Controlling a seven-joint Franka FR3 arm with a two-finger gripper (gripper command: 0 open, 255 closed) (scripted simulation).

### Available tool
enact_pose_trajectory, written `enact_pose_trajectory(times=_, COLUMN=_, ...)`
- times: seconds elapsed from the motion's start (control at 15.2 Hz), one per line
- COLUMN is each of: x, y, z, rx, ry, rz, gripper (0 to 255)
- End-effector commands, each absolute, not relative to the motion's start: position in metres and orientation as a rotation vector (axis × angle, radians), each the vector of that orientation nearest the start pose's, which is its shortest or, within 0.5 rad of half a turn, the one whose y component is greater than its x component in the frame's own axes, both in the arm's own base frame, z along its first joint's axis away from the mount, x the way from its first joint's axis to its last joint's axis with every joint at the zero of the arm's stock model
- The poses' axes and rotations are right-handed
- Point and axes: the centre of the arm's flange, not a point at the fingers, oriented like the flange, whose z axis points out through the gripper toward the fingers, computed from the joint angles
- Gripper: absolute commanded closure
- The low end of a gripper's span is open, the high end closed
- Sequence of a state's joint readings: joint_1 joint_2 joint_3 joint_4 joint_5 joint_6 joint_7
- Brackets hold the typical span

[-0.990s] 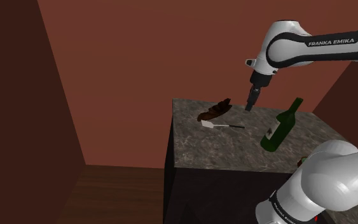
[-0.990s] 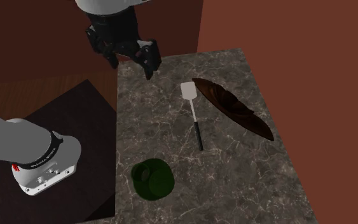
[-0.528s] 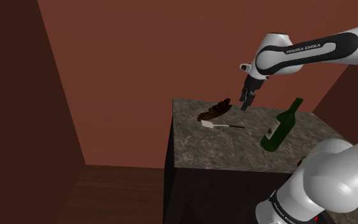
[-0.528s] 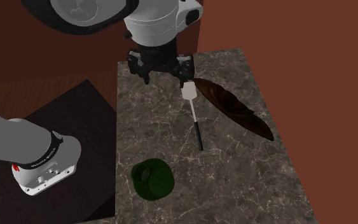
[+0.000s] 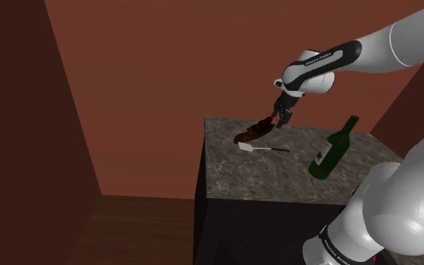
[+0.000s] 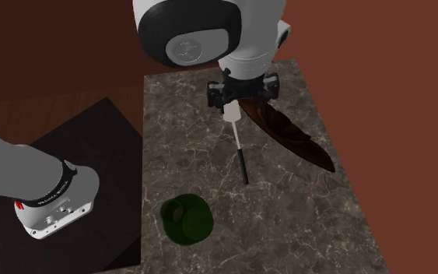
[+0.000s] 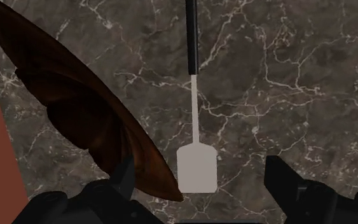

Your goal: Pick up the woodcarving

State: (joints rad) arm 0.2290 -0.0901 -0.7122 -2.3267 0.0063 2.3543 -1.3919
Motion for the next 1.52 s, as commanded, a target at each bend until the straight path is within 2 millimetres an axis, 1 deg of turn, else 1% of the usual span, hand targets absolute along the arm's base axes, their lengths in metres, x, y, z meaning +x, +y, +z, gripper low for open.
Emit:
enact_pose_trajectory(times=0.0, x=0.471, y=-0.249, z=0.368, rx=-2.815, ry=-1.487, rz=-0.203, gripper=0)
enact_pose_trajectory(times=0.4, x=0.534, y=-0.274, z=0.339, rx=-2.679, ry=-1.741, rz=-0.286, gripper=0)
enact_pose_trajectory(times=0.46, x=0.537, y=-0.275, z=0.338, rx=-2.674, ry=-1.75, rz=-0.289, gripper=0)
enact_pose_trajectory(times=0.86, x=0.537, y=-0.275, z=0.306, rx=-2.674, ry=-1.75, rz=-0.289, gripper=0)
enact_pose_trajectory(times=0.92, x=0.537, y=-0.275, z=0.298, rx=-2.674, ry=-1.75, rz=-0.289, gripper=0)
enact_pose_trajectory(times=1.06, x=0.537, y=-0.275, z=0.298, rx=-2.674, ry=-1.75, rz=-0.289, gripper=0)
enact_pose_trajectory(times=1.12, x=0.537, y=-0.276, z=0.298, rx=-2.674, ry=-1.75, rz=-0.289, gripper=255)
enact_pose_trajectory(times=1.45, x=0.538, y=-0.275, z=0.298, rx=-2.674, ry=-1.75, rz=-0.289, gripper=255)
